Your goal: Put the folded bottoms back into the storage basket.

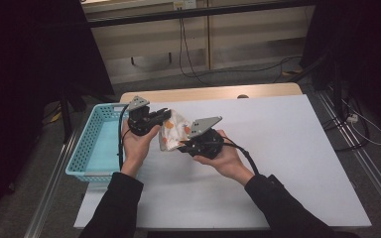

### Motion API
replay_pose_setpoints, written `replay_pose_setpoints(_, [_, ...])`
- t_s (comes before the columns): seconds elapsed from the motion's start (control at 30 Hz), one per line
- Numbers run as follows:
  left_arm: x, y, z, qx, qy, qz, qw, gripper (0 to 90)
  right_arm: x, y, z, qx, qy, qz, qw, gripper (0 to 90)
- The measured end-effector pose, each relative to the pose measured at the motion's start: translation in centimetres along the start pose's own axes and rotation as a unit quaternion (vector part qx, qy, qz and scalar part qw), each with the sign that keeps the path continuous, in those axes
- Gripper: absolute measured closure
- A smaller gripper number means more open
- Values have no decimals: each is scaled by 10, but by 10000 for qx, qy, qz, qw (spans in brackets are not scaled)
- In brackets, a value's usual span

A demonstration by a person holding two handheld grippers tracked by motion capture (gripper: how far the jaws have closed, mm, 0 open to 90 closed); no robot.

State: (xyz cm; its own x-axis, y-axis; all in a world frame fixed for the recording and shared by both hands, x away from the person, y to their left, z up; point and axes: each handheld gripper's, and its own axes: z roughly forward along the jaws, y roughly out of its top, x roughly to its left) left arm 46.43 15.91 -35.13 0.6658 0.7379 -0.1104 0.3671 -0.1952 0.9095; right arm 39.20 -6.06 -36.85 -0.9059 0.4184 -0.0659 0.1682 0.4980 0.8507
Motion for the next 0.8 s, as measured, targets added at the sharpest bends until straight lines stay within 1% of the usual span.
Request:
replay_pose_setpoints(0.07, [1,1,-1,8,-8,2,10000,799,1,2,1,-11,15,22,10000,820])
replay_pose_setpoints(0.1, [1,1,-2,28,-6,13,10000,800,1,3,2,-4,13,-17,10000,820])
replay_pose_setpoints(0.37, [5,5,-8,-37,-5,6,10000,799,3,9,6,-40,43,-39,10000,820])
replay_pose_setpoints(0.53, [9,8,-13,-73,-10,-29,10000,800,3,18,6,-115,55,-78,9999,820])
replay_pose_setpoints(0.6, [10,9,-15,-78,-1,-40,10000,799,4,21,7,-90,49,-124,9999,821])
replay_pose_setpoints(0.7, [13,10,-17,-80,11,-23,10000,799,4,23,10,-100,71,-120,9999,820])
replay_pose_setpoints(0.77, [15,10,-18,-85,22,-48,9999,800,5,24,14,-138,103,-69,9998,820])
replay_pose_setpoints(0.8, [16,10,-19,-90,25,-40,9999,800,5,24,15,-131,108,-94,9998,820])
